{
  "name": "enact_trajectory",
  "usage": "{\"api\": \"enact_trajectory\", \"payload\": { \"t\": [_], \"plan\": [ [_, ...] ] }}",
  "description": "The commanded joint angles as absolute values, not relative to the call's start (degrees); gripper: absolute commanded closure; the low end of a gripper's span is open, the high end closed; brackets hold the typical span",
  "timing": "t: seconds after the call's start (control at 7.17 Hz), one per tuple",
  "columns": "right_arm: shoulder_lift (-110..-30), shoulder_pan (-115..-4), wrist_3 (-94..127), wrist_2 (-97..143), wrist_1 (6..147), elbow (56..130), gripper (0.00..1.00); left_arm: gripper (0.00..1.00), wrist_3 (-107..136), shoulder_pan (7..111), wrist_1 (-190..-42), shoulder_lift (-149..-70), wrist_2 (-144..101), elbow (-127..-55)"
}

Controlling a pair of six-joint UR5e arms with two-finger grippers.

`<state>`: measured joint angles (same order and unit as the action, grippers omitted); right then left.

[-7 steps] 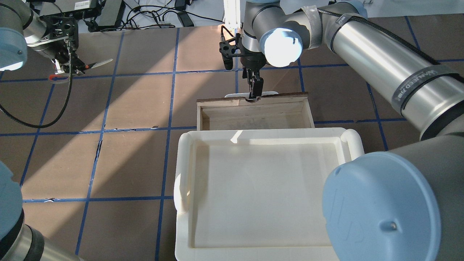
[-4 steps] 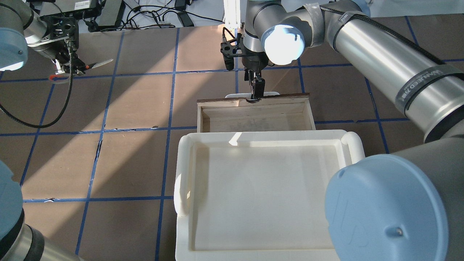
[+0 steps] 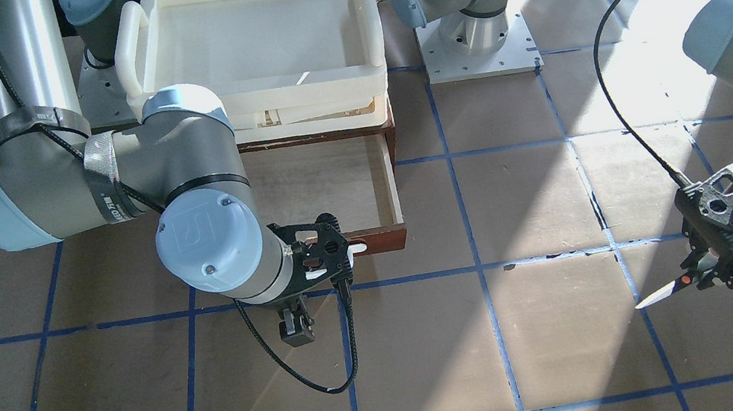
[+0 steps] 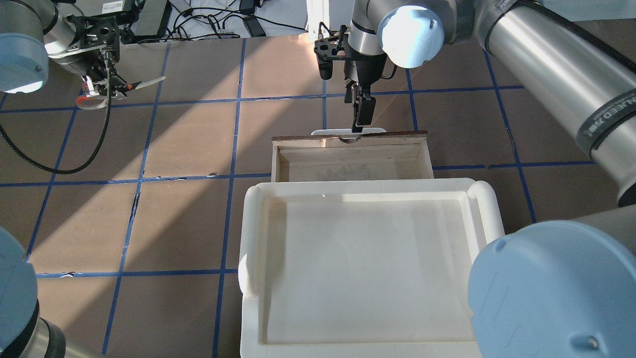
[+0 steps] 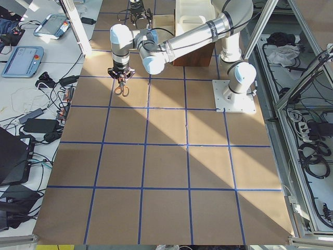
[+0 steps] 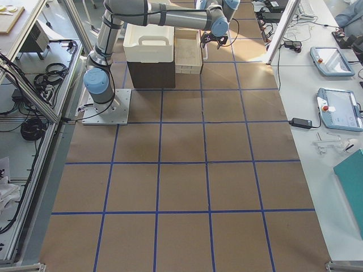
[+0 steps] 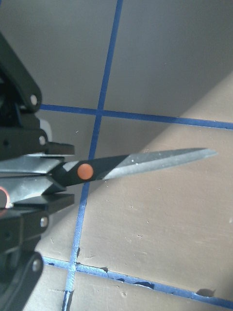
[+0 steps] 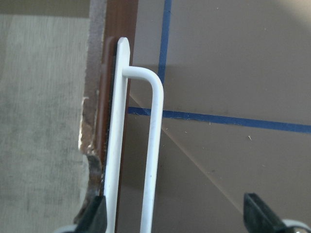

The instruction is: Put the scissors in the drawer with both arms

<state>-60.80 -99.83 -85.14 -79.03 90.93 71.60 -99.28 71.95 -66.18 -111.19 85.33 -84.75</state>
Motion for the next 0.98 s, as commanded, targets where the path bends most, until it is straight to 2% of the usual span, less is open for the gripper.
{"api": "enact_trajectory", "payload": {
  "t": [0.0, 0.56, 0.84],
  "plan": [
    [-64.1, -95.9, -85.5, -78.8, 84.2, 67.8, 0.00, 1.00, -95.7, 74.7, -66.4, -110.7, 85.3, -84.9],
    [-76.6, -81.8, -82.5, -81.7, 67.9, 68.5, 0.00, 1.00, -84.9, 86.5, -68.9, -108.4, 85.4, -85.1],
    [-81.3, -81.7, -64.6, -87.0, 68.2, 72.6, 0.00, 1.00, -78.5, 93.2, -69.2, -107.6, 85.5, -85.3]
  ]
}}
